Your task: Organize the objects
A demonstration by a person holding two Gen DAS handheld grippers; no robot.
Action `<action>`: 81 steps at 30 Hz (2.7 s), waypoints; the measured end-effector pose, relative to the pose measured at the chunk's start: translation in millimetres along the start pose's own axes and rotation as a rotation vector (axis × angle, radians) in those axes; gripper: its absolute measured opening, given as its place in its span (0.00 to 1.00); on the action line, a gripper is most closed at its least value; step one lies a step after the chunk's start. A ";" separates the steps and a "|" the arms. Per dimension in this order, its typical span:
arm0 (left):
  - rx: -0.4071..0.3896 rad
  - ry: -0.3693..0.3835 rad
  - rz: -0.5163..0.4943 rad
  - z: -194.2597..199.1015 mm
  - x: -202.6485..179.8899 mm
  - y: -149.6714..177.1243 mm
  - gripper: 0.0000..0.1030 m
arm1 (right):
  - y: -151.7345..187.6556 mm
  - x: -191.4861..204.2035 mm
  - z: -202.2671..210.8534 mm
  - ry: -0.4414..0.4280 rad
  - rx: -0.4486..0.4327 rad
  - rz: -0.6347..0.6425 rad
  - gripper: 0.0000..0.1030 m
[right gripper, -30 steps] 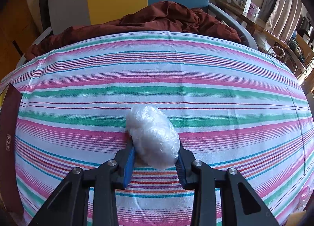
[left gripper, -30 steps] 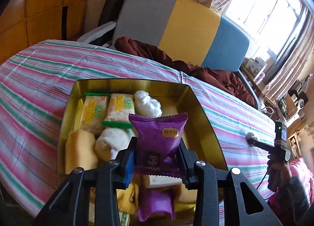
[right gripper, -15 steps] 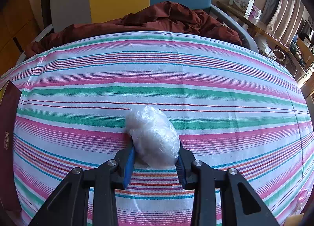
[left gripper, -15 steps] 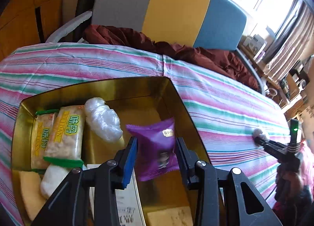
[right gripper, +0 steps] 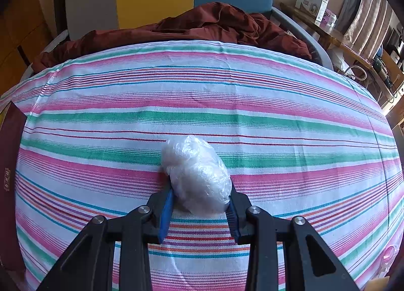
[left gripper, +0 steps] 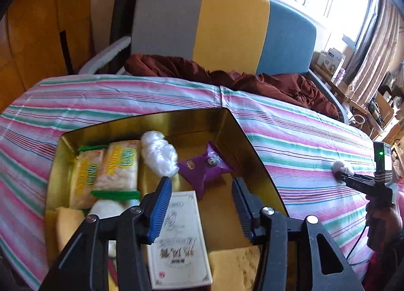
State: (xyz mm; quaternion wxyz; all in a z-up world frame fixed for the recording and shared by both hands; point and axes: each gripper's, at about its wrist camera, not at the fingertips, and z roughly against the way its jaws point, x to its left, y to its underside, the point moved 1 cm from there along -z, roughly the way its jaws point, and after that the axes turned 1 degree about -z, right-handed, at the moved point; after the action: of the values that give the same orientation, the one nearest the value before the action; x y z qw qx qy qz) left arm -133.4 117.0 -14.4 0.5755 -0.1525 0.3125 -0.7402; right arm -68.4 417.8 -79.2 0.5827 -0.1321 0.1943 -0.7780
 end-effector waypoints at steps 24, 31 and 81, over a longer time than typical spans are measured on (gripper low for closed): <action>-0.108 -0.107 0.006 76.3 33.2 58.0 0.74 | 26.9 80.7 33.4 -0.122 0.030 0.060 0.35; -0.110 -0.118 0.046 81.6 48.8 66.6 0.74 | 29.1 141.5 80.7 -0.290 -0.044 0.088 0.35; -0.174 -0.292 0.140 117.7 78.5 91.7 1.00 | 94.5 274.5 155.5 -0.221 -0.316 0.252 0.70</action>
State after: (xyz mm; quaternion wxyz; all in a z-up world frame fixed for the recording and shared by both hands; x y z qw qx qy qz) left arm -18.0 -4.2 5.8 0.6497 -0.2855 0.2982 -0.6384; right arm 1.2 108.6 10.3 0.6648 -0.2808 0.2639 -0.6399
